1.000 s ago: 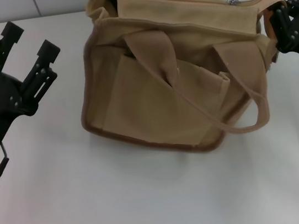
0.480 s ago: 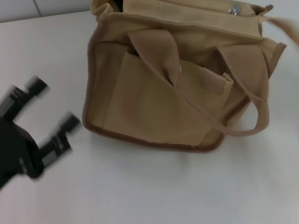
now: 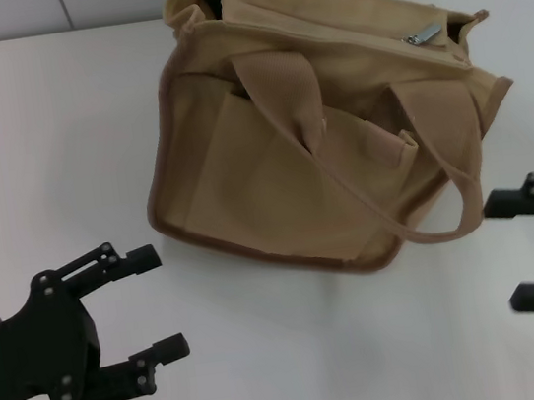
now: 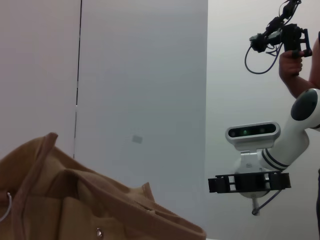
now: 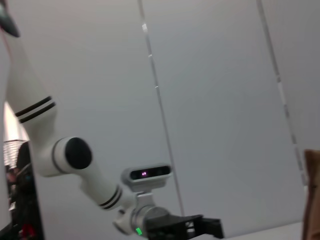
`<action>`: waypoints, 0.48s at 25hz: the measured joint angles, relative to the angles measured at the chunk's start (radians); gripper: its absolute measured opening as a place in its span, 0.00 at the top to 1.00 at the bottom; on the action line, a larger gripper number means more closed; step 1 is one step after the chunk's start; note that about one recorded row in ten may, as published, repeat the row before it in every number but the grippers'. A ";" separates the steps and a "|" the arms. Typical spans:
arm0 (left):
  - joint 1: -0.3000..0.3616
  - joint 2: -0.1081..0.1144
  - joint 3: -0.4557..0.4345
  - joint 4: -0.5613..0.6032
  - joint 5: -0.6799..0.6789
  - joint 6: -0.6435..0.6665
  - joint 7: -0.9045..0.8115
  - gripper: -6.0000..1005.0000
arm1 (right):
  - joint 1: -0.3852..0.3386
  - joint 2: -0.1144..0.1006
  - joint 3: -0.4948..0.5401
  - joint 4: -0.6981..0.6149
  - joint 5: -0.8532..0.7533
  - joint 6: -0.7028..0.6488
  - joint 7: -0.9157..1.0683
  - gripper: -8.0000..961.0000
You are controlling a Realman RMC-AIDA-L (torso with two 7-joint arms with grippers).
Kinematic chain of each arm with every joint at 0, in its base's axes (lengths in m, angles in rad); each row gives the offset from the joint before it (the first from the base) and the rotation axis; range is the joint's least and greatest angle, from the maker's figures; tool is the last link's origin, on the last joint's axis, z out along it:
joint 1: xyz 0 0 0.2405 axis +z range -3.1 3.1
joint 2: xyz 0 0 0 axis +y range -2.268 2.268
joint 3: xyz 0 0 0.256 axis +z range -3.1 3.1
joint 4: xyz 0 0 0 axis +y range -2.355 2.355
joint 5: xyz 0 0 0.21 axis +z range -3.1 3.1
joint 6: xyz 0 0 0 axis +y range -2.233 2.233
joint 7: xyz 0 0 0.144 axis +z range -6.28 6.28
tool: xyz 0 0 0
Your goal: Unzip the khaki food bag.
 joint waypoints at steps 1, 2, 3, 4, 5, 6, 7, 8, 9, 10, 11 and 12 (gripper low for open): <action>-0.002 -0.001 0.001 0.000 0.000 0.000 0.000 0.19 | 0.007 0.005 -0.012 -0.001 0.000 0.000 0.000 0.26; -0.005 -0.001 0.002 0.001 0.000 0.000 -0.003 0.19 | 0.018 0.011 -0.023 -0.003 0.000 -0.001 0.000 0.23; -0.005 -0.001 0.002 0.001 0.000 0.000 -0.003 0.19 | 0.018 0.011 -0.023 -0.003 0.000 -0.001 0.000 0.21; -0.005 -0.001 0.002 0.001 0.000 0.000 -0.006 0.19 | 0.021 0.014 -0.025 -0.003 0.000 0.000 0.000 0.18; -0.006 -0.001 0.002 0.001 0.000 0.000 -0.008 0.19 | 0.024 0.016 -0.026 -0.004 0.000 0.001 -0.001 0.18; -0.007 -0.001 0.003 0.001 0.000 0.000 -0.009 0.19 | 0.024 0.017 -0.026 -0.004 0.000 0.001 -0.001 0.18; -0.007 -0.002 0.003 0.001 0.000 0.000 -0.009 0.19 | 0.025 0.018 -0.027 -0.004 0.001 -0.001 -0.001 0.18; -0.007 -0.002 0.003 0.001 0.000 0.000 -0.009 0.19 | 0.025 0.018 -0.027 -0.004 0.001 -0.001 -0.001 0.18; -0.007 -0.003 0.005 0.001 0.000 0.000 -0.009 0.19 | 0.025 0.019 -0.027 -0.005 0.001 -0.002 -0.001 0.18; -0.007 -0.004 0.006 0.001 0.000 0.000 -0.010 0.19 | 0.025 0.021 -0.027 -0.005 0.001 -0.002 -0.001 0.18; -0.007 -0.004 0.006 0.001 0.000 0.000 -0.010 0.19 | 0.025 0.023 -0.028 -0.005 0.001 -0.003 -0.002 0.18; -0.005 -0.006 0.007 0.001 0.000 0.000 -0.010 0.19 | 0.024 0.026 -0.028 -0.005 0.001 -0.003 -0.002 0.18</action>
